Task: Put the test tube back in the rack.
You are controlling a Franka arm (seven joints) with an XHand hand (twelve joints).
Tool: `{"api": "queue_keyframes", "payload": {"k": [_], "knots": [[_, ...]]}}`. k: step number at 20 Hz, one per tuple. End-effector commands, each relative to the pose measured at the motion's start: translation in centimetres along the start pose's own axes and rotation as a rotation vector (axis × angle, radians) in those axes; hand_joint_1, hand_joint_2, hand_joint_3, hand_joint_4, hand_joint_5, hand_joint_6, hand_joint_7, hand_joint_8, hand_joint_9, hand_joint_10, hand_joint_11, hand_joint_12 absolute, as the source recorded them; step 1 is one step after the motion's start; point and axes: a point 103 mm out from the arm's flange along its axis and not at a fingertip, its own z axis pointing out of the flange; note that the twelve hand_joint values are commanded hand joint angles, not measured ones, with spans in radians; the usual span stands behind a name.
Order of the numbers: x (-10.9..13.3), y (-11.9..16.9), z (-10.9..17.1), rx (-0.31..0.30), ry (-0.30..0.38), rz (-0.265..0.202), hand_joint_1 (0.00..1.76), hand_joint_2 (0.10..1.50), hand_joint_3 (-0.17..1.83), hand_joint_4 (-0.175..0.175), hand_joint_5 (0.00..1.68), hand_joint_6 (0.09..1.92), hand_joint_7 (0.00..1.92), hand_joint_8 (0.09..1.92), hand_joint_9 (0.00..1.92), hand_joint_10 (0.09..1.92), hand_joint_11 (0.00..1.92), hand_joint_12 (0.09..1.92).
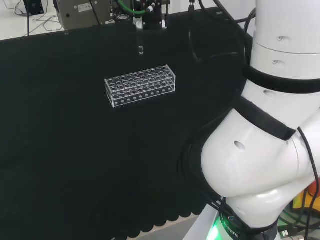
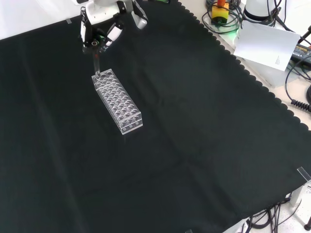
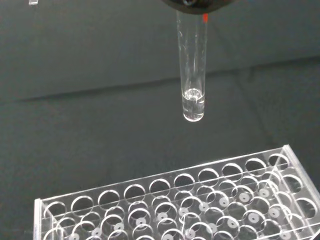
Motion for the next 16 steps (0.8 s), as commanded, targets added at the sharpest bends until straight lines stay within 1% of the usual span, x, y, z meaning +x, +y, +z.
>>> {"api": "queue_keyframes", "payload": {"k": [1,10,16], "knots": [[0.3,0.2,1.1,0.019,0.015,-0.006,1.42,1.08,-0.17,-0.175,1.31,0.09,1.18,0.95,1.28,0.67,1.38,0.81],[0.3,0.4,2.9,0.064,0.075,0.011,1.42,1.08,-0.17,-0.175,1.31,0.09,1.18,0.95,1.28,0.67,1.37,0.81],[0.5,0.5,3.7,0.081,0.077,0.013,1.42,1.08,-0.17,-0.175,1.31,0.09,1.18,0.95,1.28,0.67,1.38,0.82]]}}
